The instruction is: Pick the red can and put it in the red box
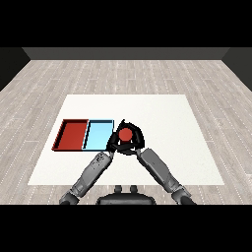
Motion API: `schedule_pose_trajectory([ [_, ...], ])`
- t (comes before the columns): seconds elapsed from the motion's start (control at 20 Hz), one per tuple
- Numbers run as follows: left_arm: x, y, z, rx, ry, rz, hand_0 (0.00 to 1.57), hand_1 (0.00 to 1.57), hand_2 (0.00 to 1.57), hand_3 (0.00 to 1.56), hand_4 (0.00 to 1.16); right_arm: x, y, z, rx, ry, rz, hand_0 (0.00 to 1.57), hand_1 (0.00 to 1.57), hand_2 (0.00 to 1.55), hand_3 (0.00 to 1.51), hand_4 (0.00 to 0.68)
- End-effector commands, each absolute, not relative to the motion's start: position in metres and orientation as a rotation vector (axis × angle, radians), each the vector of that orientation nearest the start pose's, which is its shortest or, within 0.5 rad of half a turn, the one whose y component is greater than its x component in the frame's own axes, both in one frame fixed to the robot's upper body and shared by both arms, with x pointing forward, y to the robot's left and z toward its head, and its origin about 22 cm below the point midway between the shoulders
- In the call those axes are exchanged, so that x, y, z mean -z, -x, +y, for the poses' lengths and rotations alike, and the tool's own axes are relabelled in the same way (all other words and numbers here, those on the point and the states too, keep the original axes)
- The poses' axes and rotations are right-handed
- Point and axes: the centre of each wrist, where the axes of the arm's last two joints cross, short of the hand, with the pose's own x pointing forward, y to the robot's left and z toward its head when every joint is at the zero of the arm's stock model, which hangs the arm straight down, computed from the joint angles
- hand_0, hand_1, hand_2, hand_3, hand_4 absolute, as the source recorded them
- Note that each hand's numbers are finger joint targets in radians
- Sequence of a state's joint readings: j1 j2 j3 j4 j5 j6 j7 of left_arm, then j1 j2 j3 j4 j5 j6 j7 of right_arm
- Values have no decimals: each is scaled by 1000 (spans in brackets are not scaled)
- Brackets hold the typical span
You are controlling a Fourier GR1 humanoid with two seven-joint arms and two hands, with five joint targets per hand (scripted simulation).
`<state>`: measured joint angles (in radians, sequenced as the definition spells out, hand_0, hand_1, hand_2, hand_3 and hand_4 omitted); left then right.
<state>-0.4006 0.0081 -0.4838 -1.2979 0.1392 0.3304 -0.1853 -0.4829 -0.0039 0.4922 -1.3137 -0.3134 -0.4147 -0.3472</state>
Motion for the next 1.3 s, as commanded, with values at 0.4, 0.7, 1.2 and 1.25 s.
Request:
schedule_pose_trajectory([
  [0.4,-29,-277,54,213,121,-1808,905,905,955,682,758,-58,-293,-60,-52,-383,-1973,1530,1530,1469,1406,522],
  [0.7,-32,-292,54,225,128,-1745,1571,1571,1543,1460,1024,-72,-303,-72,-53,-379,-1999,1461,1461,1438,1391,555],
  [1.2,-14,-285,58,172,73,-1813,1571,1571,1510,1404,871,-52,-287,-60,-59,-367,-2011,1520,1520,1461,1399,544],
  [1.25,-23,-287,57,162,82,-1802,1571,1571,1522,1426,880,-60,-282,-52,-57,-377,-2002,1516,1516,1460,1398,544],
])
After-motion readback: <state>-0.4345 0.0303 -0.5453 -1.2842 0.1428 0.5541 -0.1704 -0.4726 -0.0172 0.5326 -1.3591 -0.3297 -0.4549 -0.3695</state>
